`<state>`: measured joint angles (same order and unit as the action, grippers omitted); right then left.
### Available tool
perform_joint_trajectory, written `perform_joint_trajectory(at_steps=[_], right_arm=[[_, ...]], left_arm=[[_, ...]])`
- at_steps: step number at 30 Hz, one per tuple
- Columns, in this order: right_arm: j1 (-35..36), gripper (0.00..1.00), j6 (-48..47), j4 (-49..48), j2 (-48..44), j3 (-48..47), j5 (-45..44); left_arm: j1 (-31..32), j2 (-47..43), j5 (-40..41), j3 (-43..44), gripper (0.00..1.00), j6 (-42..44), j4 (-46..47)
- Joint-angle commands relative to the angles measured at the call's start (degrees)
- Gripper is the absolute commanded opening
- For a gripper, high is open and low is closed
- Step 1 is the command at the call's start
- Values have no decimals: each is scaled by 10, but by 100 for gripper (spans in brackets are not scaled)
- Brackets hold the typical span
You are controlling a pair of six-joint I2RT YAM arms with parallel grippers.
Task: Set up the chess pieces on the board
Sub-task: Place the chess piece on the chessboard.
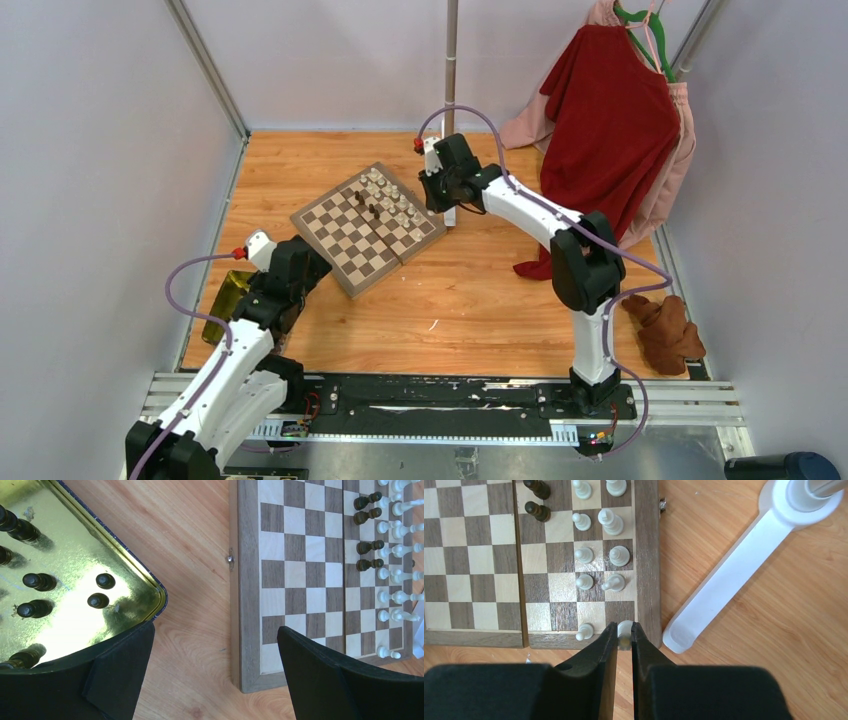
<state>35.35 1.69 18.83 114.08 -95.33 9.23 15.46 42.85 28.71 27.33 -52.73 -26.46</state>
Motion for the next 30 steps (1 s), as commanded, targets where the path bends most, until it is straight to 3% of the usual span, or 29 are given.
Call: perform_joint_trajectory(at_steps=[1, 30], right_arm=[[-4, 6, 7, 4, 29, -20, 24], [-4, 10, 19, -15, 74, -7, 40]], left_arm=[[-3, 5, 13, 16, 100, -7, -9], [-3, 16, 8, 4, 100, -15, -2]])
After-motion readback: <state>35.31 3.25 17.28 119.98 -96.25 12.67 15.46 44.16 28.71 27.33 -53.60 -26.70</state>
